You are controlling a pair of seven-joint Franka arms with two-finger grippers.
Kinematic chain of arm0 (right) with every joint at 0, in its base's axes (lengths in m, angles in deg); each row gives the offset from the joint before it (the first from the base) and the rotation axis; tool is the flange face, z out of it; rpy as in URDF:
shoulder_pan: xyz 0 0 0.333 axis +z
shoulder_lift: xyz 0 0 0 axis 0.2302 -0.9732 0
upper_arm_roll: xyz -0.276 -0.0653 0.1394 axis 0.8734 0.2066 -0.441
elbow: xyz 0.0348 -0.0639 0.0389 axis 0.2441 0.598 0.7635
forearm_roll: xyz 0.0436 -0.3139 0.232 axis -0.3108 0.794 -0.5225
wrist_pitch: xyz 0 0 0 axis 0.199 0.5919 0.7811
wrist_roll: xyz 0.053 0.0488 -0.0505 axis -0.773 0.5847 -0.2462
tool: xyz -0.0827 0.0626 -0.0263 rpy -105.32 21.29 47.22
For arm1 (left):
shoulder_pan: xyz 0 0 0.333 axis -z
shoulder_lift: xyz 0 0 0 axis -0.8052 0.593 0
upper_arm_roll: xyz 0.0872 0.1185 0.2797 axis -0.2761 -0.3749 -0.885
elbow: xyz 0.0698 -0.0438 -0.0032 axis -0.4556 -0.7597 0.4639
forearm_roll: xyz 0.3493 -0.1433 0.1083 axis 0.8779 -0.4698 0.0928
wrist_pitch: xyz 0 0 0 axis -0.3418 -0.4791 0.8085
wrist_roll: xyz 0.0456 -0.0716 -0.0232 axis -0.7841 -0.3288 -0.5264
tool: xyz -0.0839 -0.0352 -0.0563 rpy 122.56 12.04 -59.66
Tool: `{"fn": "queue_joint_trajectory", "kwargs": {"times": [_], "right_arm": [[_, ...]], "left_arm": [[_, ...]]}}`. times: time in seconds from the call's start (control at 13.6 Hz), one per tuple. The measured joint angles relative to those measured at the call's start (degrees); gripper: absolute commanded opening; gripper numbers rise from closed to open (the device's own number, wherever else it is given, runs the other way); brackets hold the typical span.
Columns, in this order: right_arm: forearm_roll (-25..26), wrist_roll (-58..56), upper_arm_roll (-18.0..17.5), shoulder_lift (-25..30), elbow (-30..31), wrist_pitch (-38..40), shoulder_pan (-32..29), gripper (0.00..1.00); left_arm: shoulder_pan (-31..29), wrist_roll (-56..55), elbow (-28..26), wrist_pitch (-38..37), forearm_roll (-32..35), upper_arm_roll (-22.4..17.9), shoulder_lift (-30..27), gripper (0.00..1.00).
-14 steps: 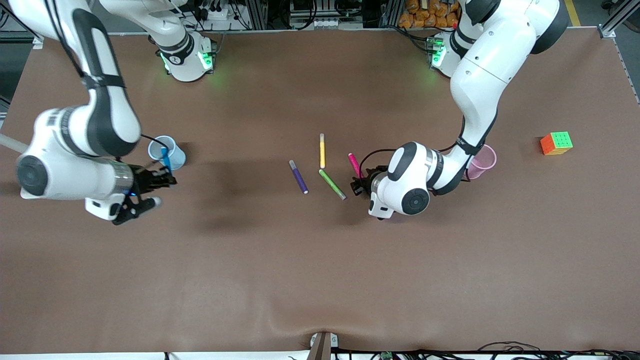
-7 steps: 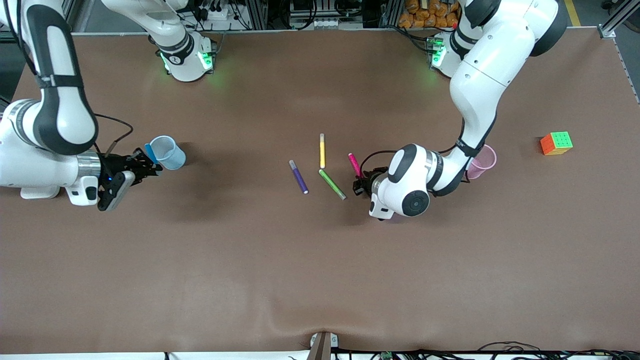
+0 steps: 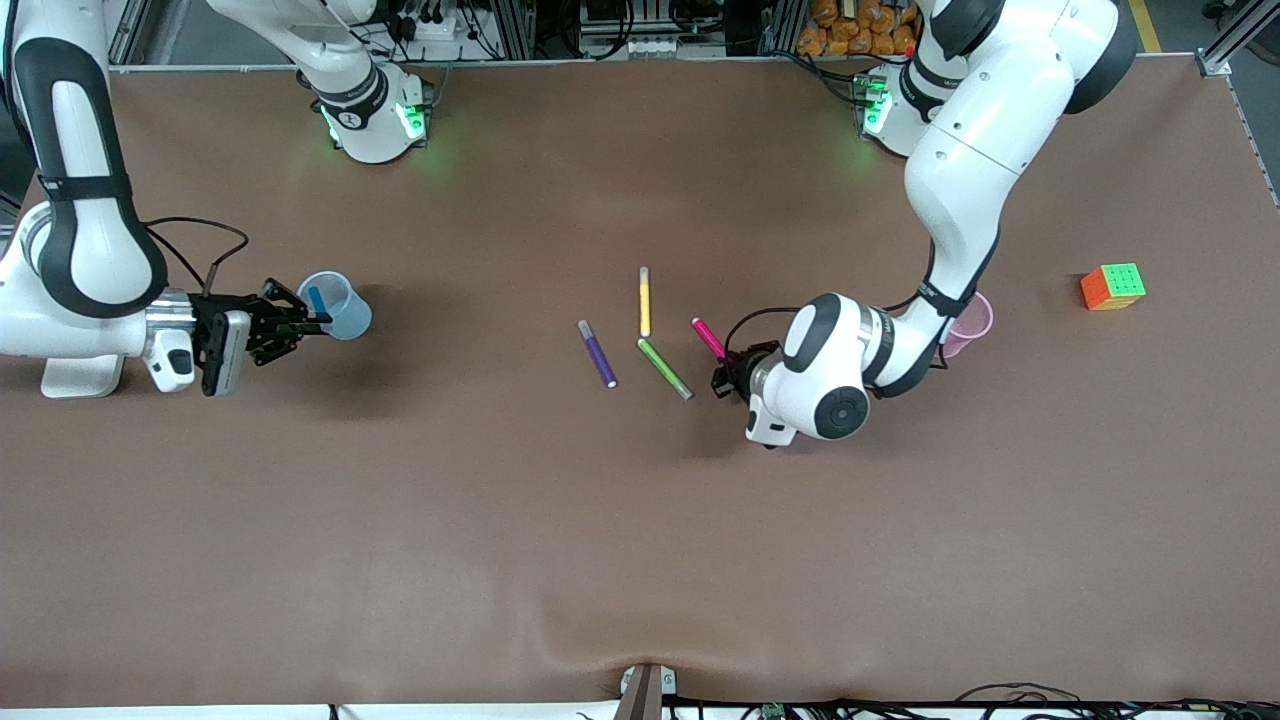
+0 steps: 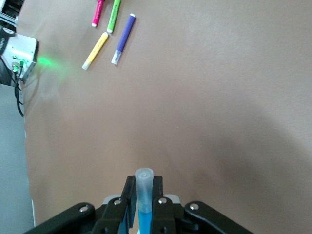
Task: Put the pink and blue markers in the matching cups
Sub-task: 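Carry the blue marker over the white cup while the left gripper lifts pink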
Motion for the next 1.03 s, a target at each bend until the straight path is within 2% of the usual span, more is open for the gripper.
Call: {"fn": "queue_joint_trajectory", "kwargs": {"times": [0.44, 0.74, 0.81, 0.88, 1.03], "right_arm": [[-0.9, -6.1, -0.1, 0.0, 3.4, -2.1, -2.0, 0.00], [-1.1, -10.9, -0.1, -0.2, 3.9, -2.0, -4.9, 0.00], [-1.1, -11.8, -0.1, -0.3, 4.3, -2.0, -5.3, 0.17], [-1.2, -12.4, -0.1, -0.4, 4.6, -2.0, -5.6, 0.74], [-2.1, -12.6, -0.1, -0.8, 5.1, -2.0, -5.8, 1.00]], "left_arm": [[-1.8, 0.0, 0.7, -0.5, 0.0, 0.0, -3.1, 0.00], [-4.2, -0.1, 0.8, -4.3, 0.0, -0.1, -7.2, 0.00], [-4.6, -0.1, 0.9, -5.1, 0.1, -0.1, -8.5, 0.00], [-4.6, -0.1, 0.9, -5.8, 0.3, -0.4, -9.8, 0.00], [-4.6, -0.1, 0.9, -7.1, 2.1, -1.1, -12.5, 0.00]]}}
